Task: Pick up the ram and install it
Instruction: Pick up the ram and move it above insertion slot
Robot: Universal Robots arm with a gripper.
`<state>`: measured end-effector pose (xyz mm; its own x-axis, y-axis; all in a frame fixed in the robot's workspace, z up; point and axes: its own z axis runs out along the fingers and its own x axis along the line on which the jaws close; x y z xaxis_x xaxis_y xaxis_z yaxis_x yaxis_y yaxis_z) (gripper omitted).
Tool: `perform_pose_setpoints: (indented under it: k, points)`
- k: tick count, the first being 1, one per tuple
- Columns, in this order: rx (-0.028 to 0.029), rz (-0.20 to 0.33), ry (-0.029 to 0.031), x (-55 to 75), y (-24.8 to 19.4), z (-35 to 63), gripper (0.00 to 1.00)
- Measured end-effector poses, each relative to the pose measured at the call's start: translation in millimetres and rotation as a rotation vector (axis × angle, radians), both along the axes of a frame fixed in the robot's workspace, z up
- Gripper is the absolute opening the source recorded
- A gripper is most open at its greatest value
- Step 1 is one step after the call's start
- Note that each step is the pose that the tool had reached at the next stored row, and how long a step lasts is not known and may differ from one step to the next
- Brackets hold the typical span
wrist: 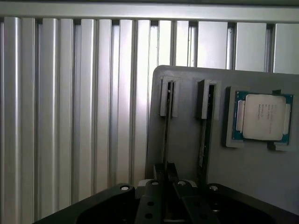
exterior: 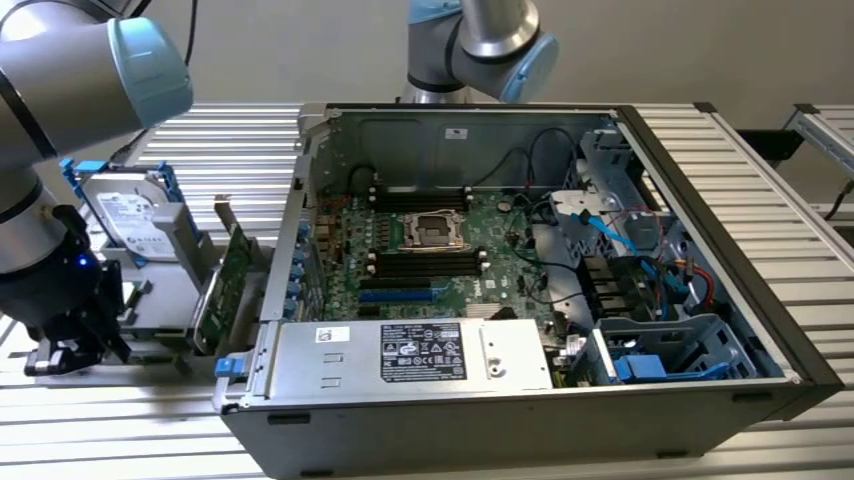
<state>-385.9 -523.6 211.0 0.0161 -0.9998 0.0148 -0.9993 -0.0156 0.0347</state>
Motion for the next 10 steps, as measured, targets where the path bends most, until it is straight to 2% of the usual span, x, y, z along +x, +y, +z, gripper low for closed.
perform_pose_setpoints:
  k: [5,10]
  points:
    - [0.0,0.0,0.0001,0.3,0.0,15.4,0.13]
    - [0.0001,0.0,0.0,1.8,0.0,36.7,0.13]
